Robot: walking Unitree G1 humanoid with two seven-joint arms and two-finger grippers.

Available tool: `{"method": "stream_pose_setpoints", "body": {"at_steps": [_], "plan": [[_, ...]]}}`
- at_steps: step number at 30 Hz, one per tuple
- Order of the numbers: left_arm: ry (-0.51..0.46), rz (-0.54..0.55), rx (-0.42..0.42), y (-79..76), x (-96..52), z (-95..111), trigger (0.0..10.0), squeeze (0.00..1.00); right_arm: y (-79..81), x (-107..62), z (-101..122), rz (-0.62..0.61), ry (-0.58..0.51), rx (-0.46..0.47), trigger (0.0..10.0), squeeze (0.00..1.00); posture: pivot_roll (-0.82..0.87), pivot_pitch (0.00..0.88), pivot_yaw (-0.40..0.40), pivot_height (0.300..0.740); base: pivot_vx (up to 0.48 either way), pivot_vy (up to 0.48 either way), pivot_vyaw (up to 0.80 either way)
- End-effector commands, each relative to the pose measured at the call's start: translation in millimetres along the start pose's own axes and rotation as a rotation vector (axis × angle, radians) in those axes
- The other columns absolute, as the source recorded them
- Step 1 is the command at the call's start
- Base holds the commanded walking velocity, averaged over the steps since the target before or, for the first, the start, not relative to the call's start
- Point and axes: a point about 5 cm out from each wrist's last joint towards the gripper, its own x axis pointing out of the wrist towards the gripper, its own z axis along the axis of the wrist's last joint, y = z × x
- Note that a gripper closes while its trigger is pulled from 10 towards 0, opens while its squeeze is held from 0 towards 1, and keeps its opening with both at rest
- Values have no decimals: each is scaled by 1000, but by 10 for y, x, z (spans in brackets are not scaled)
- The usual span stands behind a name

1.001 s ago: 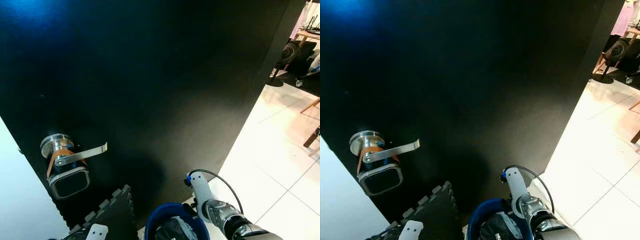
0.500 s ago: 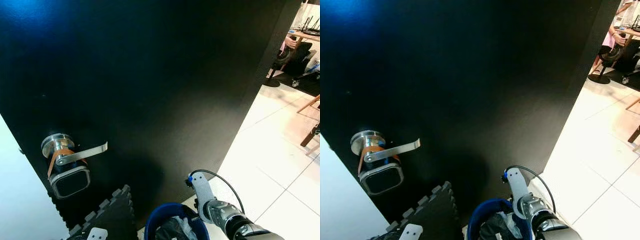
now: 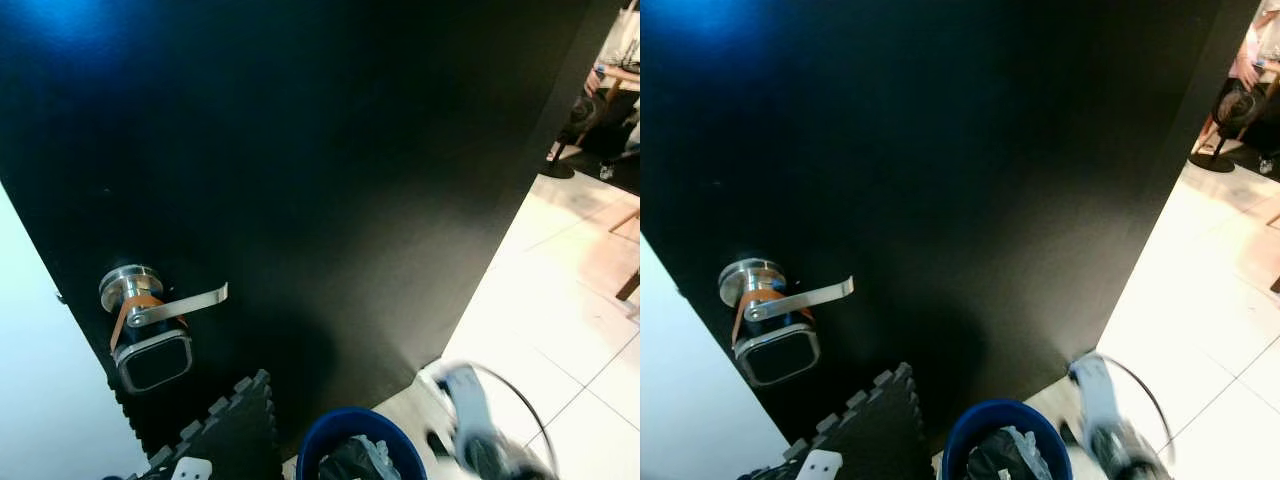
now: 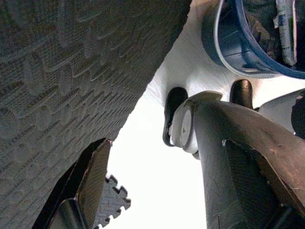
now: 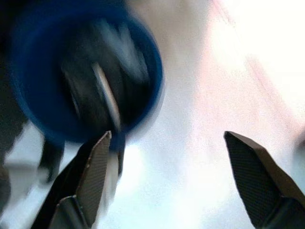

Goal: Clean up the room

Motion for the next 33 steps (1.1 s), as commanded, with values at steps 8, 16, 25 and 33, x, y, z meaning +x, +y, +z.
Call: {"method": "stream_pose_setpoints", "body": {"at_steps": [8, 16, 25, 33], "plan": [[38, -8, 60, 10, -10, -69, 10000, 0, -89, -43, -900, -51, 252, -120, 10000, 0, 66, 0, -56, 726, -300, 0, 0], [63, 4, 84, 113, -42, -168, 10000, 0, -88, -58, -1009, -52, 264, -184, 10000, 0, 59, 0, -42, 726, -120, 0, 0], [50, -2, 89, 25, -12, -82, 10000, 0, -62, -35, -902, -55, 218, -250, 10000, 0, 61, 0, -42, 726, -53, 0, 0], [53, -7, 86, -4, -12, -99, 10000, 0, -46, -31, -899, -54, 219, -269, 10000, 0, 68, 0, -46, 726, -300, 0, 0]]}}
